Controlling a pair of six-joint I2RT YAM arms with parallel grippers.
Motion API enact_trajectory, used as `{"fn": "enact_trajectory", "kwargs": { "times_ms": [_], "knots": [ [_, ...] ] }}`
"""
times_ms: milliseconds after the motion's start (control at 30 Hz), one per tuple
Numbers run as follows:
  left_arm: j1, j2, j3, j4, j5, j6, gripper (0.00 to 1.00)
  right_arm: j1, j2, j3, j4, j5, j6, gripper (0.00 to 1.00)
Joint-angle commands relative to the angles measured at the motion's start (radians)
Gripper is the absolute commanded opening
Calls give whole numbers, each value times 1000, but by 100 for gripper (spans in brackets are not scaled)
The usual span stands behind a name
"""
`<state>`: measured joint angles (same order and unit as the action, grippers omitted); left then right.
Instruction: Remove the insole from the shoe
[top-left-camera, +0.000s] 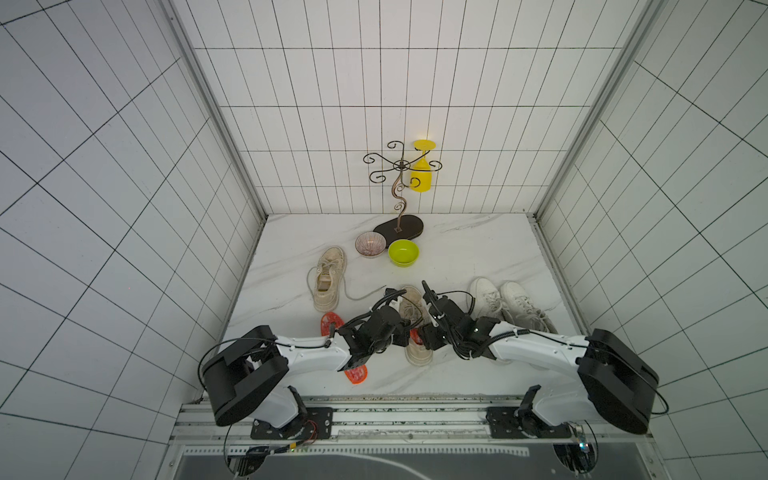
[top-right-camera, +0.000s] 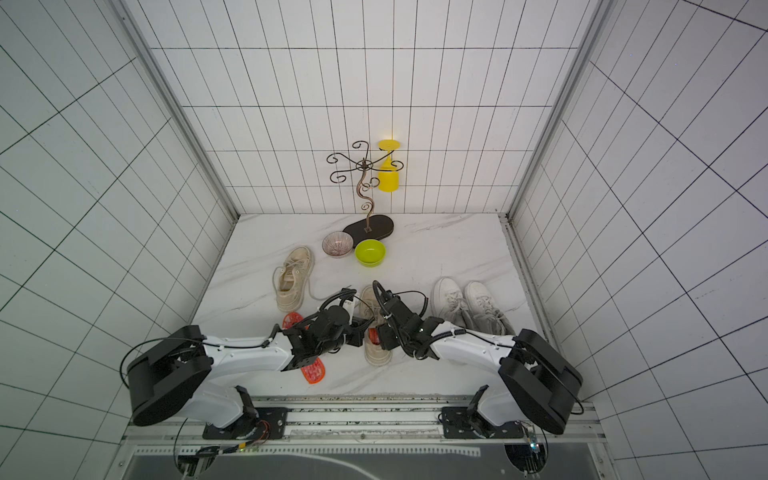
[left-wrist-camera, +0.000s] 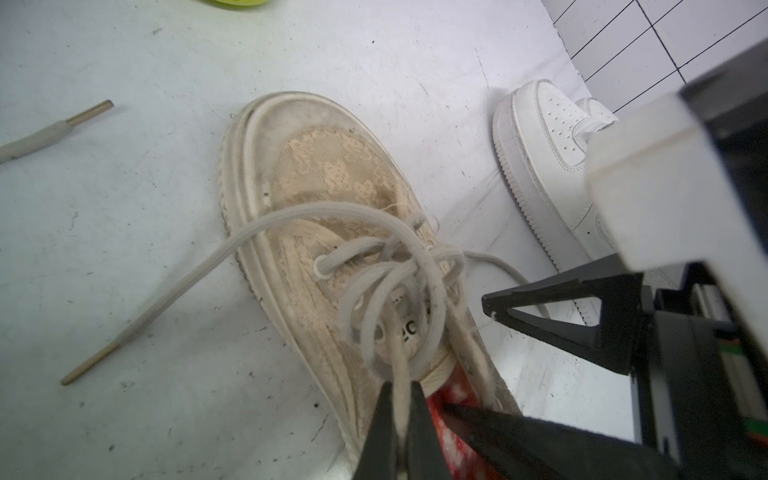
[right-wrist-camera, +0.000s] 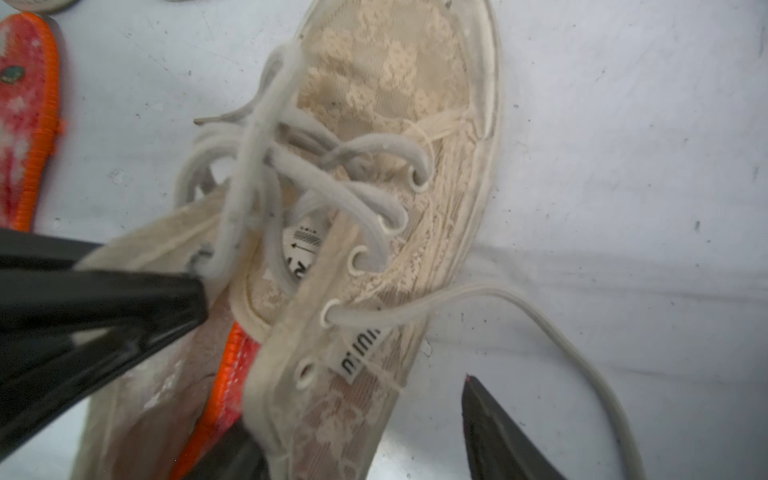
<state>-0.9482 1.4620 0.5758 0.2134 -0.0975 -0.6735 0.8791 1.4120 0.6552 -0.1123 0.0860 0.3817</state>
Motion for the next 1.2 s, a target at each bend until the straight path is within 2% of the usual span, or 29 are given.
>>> {"fn": "enact_trajectory", "kwargs": {
  "times_ms": [0, 200, 433, 567, 800, 1033, 1167],
  "knots": [
    [-4, -5, 1, 15, -16, -8, 0, 19, 46, 33, -57, 42, -14, 68],
    [-3, -14, -8, 15, -13, -5, 0, 27, 104, 54, -50, 171, 43, 68],
    [-3, -6, -8, 17, -4, 7, 0, 27, 39, 60, 87, 256, 85, 60],
    [0, 7, 11, -2, 1, 24, 21, 27, 26, 90, 120, 265, 65, 53],
    [20, 39, 53, -39, -9, 50, 47, 24, 12, 114, 120, 241, 52, 44],
    [48, 108, 126, -77, 11, 79, 57, 23, -15, 101, 139, 232, 60, 37],
    [59, 138, 161, -98, 5, 81, 54, 23, -13, 101, 137, 226, 60, 35]
  ]
}}
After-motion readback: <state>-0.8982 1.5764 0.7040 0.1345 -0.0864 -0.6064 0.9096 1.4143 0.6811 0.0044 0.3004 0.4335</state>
